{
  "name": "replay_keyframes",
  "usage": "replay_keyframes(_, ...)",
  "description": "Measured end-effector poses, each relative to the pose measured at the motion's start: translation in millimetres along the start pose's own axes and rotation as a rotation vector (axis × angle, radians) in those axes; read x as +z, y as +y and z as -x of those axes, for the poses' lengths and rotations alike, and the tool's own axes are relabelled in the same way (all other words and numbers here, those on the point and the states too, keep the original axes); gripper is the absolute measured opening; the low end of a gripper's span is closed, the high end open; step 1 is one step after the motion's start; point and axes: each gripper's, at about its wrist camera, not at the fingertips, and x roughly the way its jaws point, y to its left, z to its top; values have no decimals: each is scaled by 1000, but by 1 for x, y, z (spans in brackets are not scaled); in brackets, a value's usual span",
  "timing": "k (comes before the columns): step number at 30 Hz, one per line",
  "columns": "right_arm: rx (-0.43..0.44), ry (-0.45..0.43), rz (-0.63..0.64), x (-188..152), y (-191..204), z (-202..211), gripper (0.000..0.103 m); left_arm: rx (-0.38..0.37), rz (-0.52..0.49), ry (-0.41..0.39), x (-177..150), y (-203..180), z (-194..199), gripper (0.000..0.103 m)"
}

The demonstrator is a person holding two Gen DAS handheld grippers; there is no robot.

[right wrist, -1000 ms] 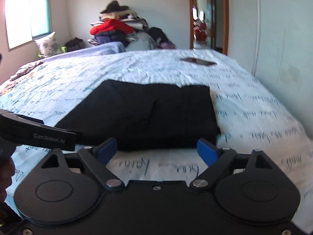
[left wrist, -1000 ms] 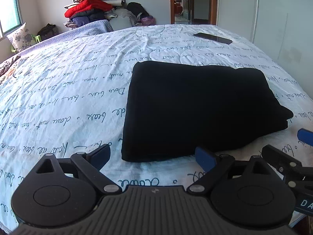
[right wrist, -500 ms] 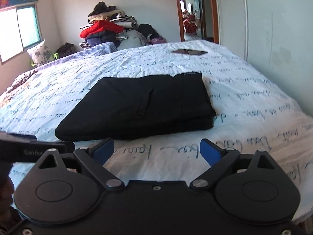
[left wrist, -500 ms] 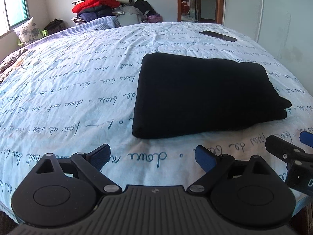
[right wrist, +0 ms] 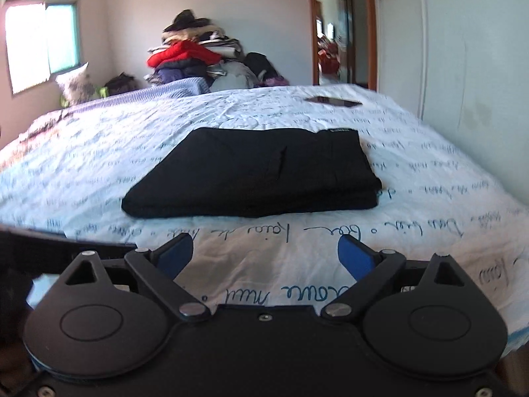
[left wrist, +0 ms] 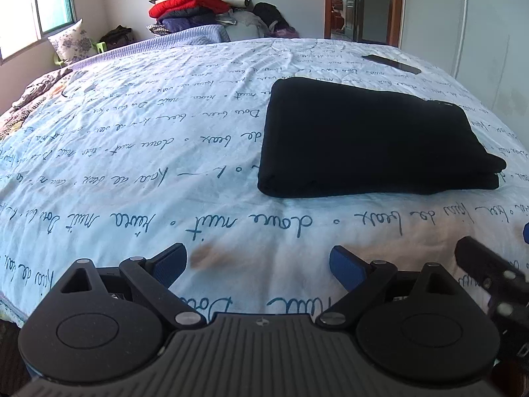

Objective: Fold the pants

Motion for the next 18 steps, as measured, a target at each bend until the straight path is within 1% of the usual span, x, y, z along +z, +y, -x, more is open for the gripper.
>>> replay_keyframes(2, 2, 2, 29, 0, 4, 0, 95, -1, -6, -3, -1, 1, 1, 95)
replay_keyframes(6, 18, -2, 37, 3, 6, 2, 95, -1, -8, -14, -3, 4, 2, 95)
replay_keyframes(18, 6, -20, 83, 2, 14, 6, 95, -11, 4, -11, -5, 8, 2, 95)
